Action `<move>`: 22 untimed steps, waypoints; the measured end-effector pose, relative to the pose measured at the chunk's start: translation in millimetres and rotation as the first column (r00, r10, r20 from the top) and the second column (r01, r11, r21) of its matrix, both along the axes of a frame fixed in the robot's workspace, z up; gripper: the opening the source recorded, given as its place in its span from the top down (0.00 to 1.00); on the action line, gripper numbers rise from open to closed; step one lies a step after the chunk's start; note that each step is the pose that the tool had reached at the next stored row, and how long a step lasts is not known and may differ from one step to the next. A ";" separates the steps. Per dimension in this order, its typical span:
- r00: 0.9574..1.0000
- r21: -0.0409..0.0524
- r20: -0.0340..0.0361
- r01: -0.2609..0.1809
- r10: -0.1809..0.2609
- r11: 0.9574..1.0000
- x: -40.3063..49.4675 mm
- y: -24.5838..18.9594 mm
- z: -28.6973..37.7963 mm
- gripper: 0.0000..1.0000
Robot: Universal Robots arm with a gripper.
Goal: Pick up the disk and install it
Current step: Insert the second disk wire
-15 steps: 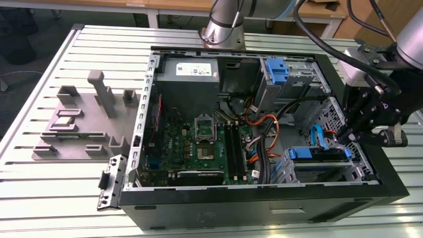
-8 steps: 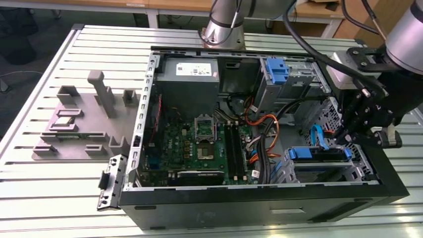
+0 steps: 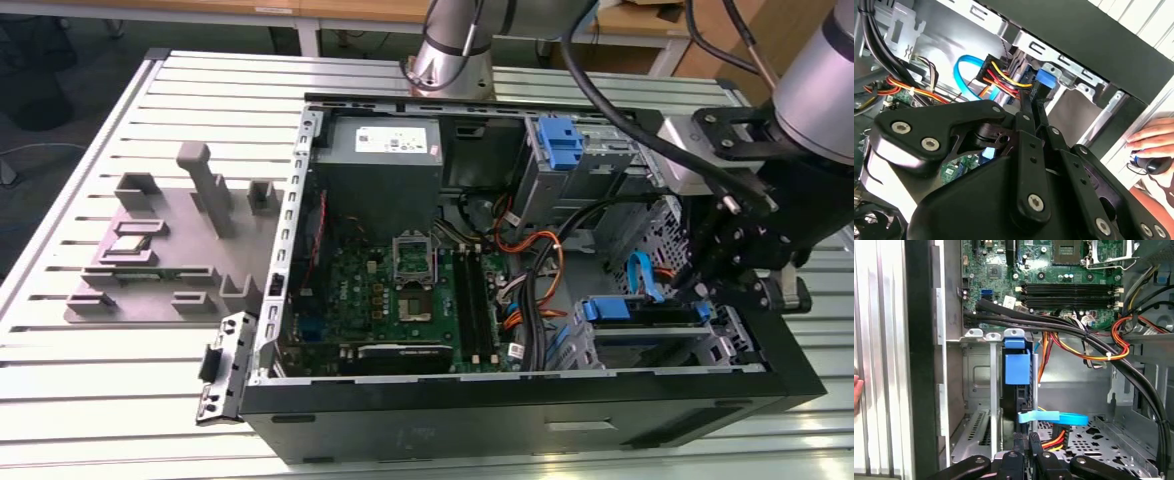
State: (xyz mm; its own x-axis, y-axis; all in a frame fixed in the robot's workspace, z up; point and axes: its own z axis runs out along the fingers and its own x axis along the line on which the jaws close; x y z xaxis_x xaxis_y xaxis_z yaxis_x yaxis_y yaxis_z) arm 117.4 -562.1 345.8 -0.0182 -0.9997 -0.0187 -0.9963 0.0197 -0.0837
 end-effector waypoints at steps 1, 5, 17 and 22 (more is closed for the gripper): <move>1.000 0.000 0.000 0.000 0.000 1.000 -0.1 -1.3 -0.1 0.84; 1.000 0.000 0.000 0.000 0.000 1.000 -0.2 -4.4 -1.9 0.84; 1.000 -0.003 0.000 0.000 0.000 1.000 -0.2 -4.5 -3.1 0.83; 1.000 -0.003 -0.001 0.000 0.000 1.000 1.8 -4.4 -3.1 0.76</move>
